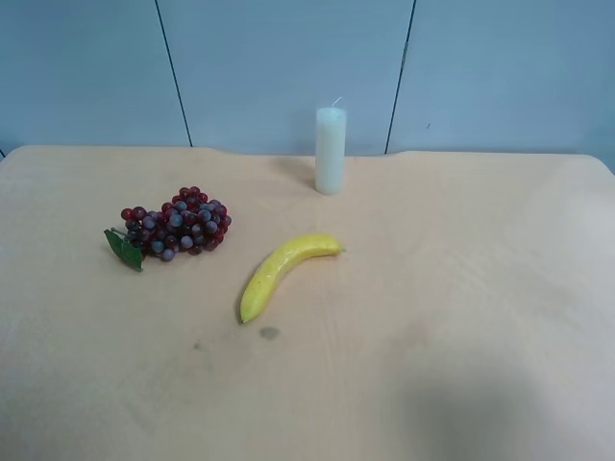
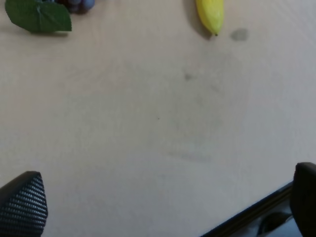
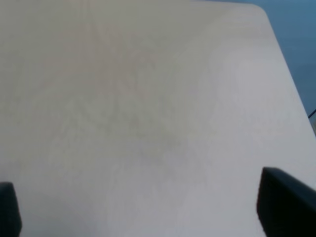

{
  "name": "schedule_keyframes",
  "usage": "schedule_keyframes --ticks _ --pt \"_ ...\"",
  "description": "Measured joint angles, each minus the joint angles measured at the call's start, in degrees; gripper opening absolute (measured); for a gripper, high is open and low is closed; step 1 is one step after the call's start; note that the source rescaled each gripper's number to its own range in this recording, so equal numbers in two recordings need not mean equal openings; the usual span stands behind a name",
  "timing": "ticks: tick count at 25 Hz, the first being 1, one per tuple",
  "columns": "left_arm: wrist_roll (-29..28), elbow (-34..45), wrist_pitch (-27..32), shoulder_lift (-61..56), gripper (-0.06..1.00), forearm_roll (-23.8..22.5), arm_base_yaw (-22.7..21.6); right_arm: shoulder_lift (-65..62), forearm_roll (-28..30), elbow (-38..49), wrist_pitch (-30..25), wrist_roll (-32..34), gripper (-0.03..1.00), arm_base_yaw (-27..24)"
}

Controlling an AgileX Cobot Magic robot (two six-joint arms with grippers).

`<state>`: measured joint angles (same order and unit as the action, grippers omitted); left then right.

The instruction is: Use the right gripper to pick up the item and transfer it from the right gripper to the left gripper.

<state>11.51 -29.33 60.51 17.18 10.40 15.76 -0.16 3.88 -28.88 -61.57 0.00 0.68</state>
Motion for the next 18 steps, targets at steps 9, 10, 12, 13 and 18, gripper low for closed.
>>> schedule_keyframes --ticks 9,10,12,13,18 --pt "-4.2 0.0 -0.1 -0.8 1.00 -7.2 -0.3 0.0 0.0 0.0 0.0 0.0 0.90 0.0" --pt "-5.7 0.0 -0.1 -1.4 1.00 -8.1 -0.8 0.0 0.0 0.0 0.0 0.0 0.90 0.0" --pt "-7.8 0.0 -0.2 -3.0 1.00 -9.8 -2.5 0.0 0.0 0.0 0.0 0.0 0.90 0.0" --pt "-8.5 0.1 -0.2 -4.1 1.00 -10.4 -4.0 0.0 0.0 0.0 0.0 0.0 0.90 0.0" --pt "-9.0 0.2 -0.2 -12.3 1.00 -10.4 -11.3 0.0 0.0 0.0 0.0 0.0 0.90 0.0"
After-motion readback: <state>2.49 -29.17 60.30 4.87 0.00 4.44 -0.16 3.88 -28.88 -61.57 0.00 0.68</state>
